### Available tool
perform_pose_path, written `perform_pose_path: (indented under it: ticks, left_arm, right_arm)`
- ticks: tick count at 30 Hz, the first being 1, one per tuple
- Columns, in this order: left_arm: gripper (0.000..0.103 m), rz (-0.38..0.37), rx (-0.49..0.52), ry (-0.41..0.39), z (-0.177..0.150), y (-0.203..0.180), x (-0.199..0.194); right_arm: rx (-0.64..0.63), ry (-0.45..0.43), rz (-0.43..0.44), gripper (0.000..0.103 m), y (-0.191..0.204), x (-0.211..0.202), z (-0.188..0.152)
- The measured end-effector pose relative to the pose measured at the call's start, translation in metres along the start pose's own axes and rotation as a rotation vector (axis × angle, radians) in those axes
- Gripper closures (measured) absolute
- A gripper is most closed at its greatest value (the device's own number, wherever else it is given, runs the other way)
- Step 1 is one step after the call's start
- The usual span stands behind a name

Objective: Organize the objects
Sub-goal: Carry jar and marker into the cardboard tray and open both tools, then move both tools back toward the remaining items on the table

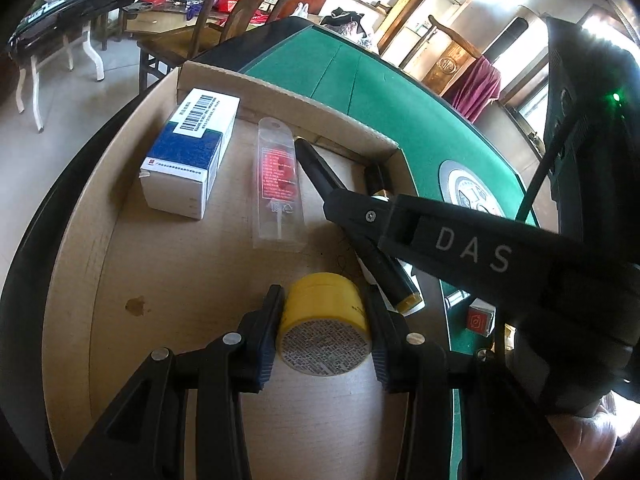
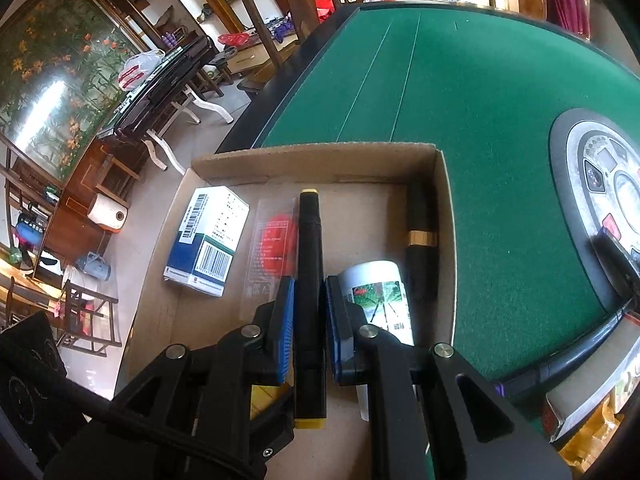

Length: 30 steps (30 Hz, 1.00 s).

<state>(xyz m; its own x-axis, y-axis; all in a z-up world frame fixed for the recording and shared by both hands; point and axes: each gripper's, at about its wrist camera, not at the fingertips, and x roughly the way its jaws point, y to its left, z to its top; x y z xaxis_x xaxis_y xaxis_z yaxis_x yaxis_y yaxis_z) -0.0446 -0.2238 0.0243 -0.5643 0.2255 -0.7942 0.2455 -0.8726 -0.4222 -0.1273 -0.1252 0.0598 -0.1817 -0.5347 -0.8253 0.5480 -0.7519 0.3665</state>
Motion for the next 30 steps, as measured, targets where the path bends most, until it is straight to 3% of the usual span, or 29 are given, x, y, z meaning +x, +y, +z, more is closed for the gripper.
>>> perform_pose_path:
  ticks: [16, 30]
  left_arm:
    - [0.066, -0.017, -0.027, 0.010, -0.001, 0.005, -0.005]
    - [0.063, -0.034, -0.016, -0.033, -0.011, -0.005, -0.026]
  right_arm:
    - [0.003, -0.016, 0.020, 0.088, 0.000, -0.009, -0.004]
    - [0.024, -0.101, 0.095, 0.084, -0.006, -0.047, -0.039]
